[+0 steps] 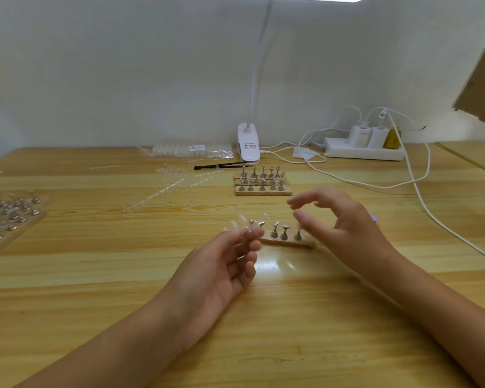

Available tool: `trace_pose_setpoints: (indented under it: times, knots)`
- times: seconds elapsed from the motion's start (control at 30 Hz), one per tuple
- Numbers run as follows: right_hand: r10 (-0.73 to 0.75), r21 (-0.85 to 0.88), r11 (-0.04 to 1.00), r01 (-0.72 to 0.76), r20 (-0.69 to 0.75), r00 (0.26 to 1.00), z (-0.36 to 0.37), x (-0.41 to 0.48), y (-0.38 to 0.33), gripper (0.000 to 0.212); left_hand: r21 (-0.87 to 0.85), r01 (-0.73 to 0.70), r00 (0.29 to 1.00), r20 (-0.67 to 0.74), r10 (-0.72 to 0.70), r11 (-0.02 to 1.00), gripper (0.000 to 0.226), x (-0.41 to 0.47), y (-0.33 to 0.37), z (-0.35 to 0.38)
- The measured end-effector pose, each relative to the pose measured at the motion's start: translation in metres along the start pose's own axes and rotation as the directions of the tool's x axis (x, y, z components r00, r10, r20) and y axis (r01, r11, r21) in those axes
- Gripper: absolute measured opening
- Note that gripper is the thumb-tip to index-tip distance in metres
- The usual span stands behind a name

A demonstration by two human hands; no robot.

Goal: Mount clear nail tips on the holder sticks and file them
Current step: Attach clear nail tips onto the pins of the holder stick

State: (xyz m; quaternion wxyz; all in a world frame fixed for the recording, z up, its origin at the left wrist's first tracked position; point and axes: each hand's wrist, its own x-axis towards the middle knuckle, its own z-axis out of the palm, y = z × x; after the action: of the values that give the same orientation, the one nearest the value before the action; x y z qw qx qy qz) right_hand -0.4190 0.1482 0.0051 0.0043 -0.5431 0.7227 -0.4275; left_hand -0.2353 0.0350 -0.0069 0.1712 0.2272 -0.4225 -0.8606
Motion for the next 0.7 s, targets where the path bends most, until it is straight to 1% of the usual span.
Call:
trace_pose_setpoints:
  times: [0.07,0.1,0.17,0.23,0.33,0.43,0.53,0.63,0.7]
  knots:
    - [0.026,0.106,0.994,-0.026,0.009,1.0,-0.003,-0.003,-0.005,0.019,0.142,-0.043,0.999,0.032,0.039,0.989,0.031,-0.002,-0.004,0.002]
    - [0.018,0.129,0.991,-0.022,0.036,0.999,-0.004,-0.005,-0.008,0.022,0.204,-0.065,0.997,0.051,0.056,0.977,0.031,-0.004,-0.006,0.003]
    - [-0.029,0.123,0.992,0.016,0.1,0.995,-0.003,-0.01,-0.014,0.024,0.293,-0.097,0.993,0.095,0.072,0.951,0.033,-0.006,-0.009,0.005]
    - [-0.081,0.096,0.993,0.068,0.141,0.987,0.001,-0.012,-0.019,0.021,0.346,-0.121,0.988,0.13,0.08,0.93,0.033,-0.008,-0.011,0.006]
    - [-0.115,0.088,0.991,0.102,0.149,0.982,0.004,-0.013,-0.022,0.019,0.376,-0.137,0.987,0.129,0.095,0.916,0.027,-0.009,-0.011,0.007]
    - [-0.125,0.092,0.989,0.113,0.138,0.982,0.004,-0.014,-0.024,0.019,0.42,-0.144,0.987,0.122,0.101,0.896,0.03,-0.009,-0.011,0.007]
    - [-0.167,0.089,0.984,0.157,0.119,0.979,0.004,-0.016,-0.024,0.016,0.459,-0.137,0.987,0.135,0.084,0.878,0.032,-0.01,-0.009,0.007]
    - [-0.286,0.017,0.958,0.286,0.088,0.954,0.003,-0.016,-0.024,0.015,0.447,-0.123,0.987,0.144,0.065,0.886,0.033,-0.012,-0.007,0.008]
    - [-0.396,-0.064,0.914,0.402,0.09,0.914,0.002,-0.016,-0.025,0.016,0.42,-0.108,0.989,0.139,0.054,0.901,0.036,-0.012,-0.006,0.008]
